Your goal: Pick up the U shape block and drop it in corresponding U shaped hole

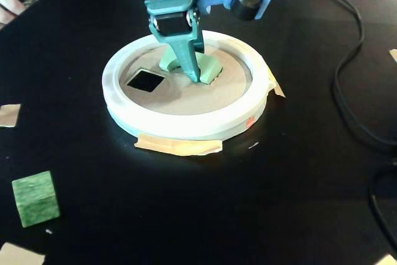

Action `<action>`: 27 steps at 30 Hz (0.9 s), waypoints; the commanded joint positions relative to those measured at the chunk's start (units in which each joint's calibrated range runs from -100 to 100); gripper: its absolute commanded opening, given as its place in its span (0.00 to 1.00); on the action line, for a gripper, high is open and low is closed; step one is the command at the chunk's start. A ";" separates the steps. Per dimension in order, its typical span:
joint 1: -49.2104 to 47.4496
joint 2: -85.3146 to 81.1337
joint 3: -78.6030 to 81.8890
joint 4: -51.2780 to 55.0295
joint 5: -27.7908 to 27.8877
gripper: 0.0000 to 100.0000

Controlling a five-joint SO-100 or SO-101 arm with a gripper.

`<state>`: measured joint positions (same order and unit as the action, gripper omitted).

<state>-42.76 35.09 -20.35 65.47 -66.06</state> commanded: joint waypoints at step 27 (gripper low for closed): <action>-8.18 -7.01 -17.99 9.14 2.05 0.46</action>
<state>-52.35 32.68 -33.92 73.91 -63.86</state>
